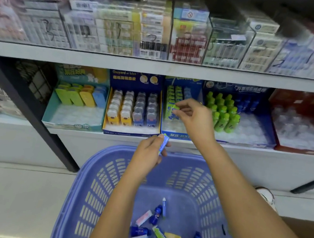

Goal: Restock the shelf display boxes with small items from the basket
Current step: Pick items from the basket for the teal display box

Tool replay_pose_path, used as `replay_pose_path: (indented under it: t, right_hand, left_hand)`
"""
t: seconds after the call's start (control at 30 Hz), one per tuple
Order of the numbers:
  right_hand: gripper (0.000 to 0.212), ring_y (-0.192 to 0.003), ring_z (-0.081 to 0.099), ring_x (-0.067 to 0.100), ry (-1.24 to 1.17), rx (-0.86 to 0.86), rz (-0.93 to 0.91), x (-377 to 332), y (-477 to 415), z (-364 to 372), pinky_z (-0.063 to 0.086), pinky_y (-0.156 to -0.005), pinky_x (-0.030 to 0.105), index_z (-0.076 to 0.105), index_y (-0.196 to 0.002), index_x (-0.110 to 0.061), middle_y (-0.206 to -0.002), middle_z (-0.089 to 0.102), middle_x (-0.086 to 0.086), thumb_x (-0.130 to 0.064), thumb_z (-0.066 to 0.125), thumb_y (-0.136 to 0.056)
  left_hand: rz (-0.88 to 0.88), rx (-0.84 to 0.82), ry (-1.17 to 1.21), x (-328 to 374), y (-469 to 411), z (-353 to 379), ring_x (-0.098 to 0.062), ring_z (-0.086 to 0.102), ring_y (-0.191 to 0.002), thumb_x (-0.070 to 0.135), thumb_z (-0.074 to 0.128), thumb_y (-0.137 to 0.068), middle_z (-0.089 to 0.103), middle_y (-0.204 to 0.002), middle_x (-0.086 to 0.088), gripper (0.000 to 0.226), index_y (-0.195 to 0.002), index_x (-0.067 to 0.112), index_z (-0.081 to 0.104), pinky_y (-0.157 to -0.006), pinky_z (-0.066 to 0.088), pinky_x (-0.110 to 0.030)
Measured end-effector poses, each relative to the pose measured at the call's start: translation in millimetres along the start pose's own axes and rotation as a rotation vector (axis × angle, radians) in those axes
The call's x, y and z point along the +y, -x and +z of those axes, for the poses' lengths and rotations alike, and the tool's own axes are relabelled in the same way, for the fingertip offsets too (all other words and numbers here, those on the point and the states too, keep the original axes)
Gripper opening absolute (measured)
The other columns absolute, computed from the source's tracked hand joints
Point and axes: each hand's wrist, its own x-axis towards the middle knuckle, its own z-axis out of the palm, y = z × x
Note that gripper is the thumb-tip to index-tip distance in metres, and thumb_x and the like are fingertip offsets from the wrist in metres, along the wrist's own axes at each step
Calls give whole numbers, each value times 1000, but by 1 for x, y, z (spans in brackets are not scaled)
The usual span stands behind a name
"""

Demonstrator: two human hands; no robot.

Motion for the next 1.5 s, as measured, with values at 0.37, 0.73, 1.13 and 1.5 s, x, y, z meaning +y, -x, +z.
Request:
replay_pose_path:
  t: [0.37,0.73,1.13,1.5]
  right_hand:
    - [18,-83,57,20,207,-105,-126,3,-8,4,44,-74,24,75,-95,-3,-101,58,13,-11,73,-78]
    - [12,-82,67,11,-287,-441,117,-23,13,-33,55,-79,21,73,-91,-15,-86,73,0,-15,73,-79]
    - [12,-72,59,-2,18,-7,44,14,-4,-31,46,-67,5,71,-93,-17,-85,68,-5,-14,71,-81]
    - [17,-82,62,6,169,-157,-94,9,-18,-33,41,-75,0,72,-99,-8,-96,73,4,-14,69,-83]
  left_hand:
    - [45,4,134,6,-5,-4,-4,39,-41,16,33,-100,53,-74,0,34,-90,12,66,-40,29,-16]
    - [338,93,289,15,-5,11,-10,70,-81,15,56,-94,71,-89,-3,11,-99,14,65,-71,55,-19]
    - [526,-29,-817,-9,-9,30,-12,5,-146,18,48,-96,16,-158,1,60,-150,13,22,-116,7,-21]
    - [555,-48,-832,-9,-11,25,-10,6,-146,21,49,-96,17,-158,3,61,-150,15,22,-114,6,-18]
